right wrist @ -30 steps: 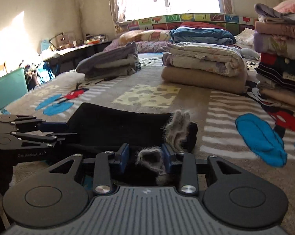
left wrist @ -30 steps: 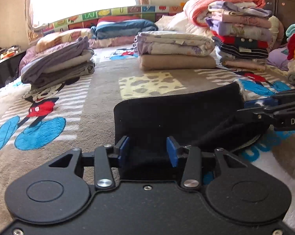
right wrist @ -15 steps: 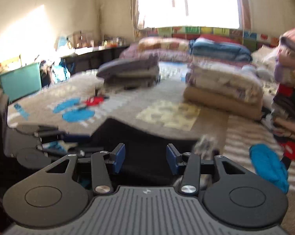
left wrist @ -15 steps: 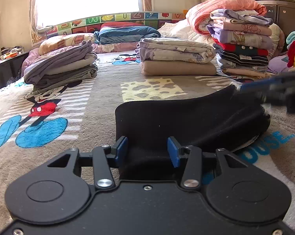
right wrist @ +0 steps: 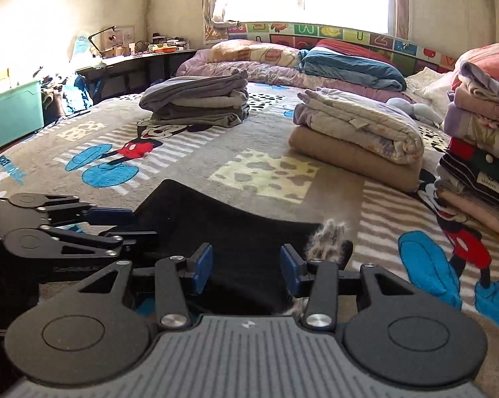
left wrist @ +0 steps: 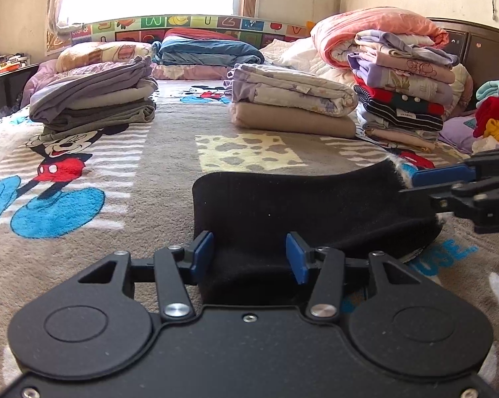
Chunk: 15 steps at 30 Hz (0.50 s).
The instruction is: Fold clothes
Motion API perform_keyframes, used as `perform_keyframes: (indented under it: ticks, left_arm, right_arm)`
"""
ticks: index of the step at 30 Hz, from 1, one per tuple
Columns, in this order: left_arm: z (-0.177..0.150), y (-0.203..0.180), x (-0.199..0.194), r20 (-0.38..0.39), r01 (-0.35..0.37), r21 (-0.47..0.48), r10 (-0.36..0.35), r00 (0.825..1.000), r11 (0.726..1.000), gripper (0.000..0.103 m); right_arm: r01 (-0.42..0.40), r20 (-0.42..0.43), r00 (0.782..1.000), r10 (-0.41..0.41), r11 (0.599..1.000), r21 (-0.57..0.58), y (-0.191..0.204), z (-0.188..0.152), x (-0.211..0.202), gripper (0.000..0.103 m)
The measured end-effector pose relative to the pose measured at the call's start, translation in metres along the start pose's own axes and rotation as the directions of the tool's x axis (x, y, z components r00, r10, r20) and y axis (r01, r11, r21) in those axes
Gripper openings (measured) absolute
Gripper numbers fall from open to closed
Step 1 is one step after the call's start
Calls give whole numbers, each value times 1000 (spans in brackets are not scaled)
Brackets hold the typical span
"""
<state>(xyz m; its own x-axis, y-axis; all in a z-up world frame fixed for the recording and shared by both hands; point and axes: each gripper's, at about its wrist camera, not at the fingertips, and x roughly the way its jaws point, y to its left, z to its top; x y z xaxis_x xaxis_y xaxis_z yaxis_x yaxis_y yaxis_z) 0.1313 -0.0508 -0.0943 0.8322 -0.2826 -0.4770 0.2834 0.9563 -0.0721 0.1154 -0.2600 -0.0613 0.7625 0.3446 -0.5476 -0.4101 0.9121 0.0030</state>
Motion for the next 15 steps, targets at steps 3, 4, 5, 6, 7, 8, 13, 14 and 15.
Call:
perform_keyframes:
  ticks: [3, 4, 5, 6, 7, 8, 13, 14, 15]
  left_arm:
    - [9, -4, -3, 37, 32, 36, -33, 999, 999, 47]
    - [10, -5, -2, 47, 41, 53, -44, 998, 998, 47]
    - [8, -5, 4, 32, 49, 64, -51, 998, 997, 47]
    - [4, -4, 11, 9, 57, 72, -58, 998, 996, 48]
    - [-2, -3, 19, -11, 60, 86, -60, 998, 994, 50]
    - [-10, -2, 27, -29, 63, 101, -60, 998, 993, 51]
    - [-13, -2, 33, -37, 60, 108, -56, 998, 992, 53]
    - [-13, -1, 34, -40, 61, 106, -57, 998, 993, 53]
    - [-13, -2, 33, -40, 60, 107, -56, 998, 992, 53]
  right_arm:
    - [21, 6, 1000, -21, 1000, -8, -8, -7, 14, 45]
    - [15, 14, 1000, -14, 1000, -2, -12, -13, 17, 45]
    - [8, 22, 1000, -8, 1000, 4, -16, -19, 21, 45]
    - [2, 29, 1000, -2, 1000, 10, -20, -25, 24, 46]
    - [-4, 37, 999, 4, 1000, 16, -24, -31, 27, 46]
    - [-11, 45, 999, 10, 1000, 22, -27, -36, 30, 46]
    - [-42, 67, 997, 39, 998, 44, -37, -47, 39, 45]
    - [-46, 67, 997, 43, 998, 48, -38, -46, 39, 45]
    - [-46, 65, 997, 43, 998, 48, -38, -46, 39, 45]
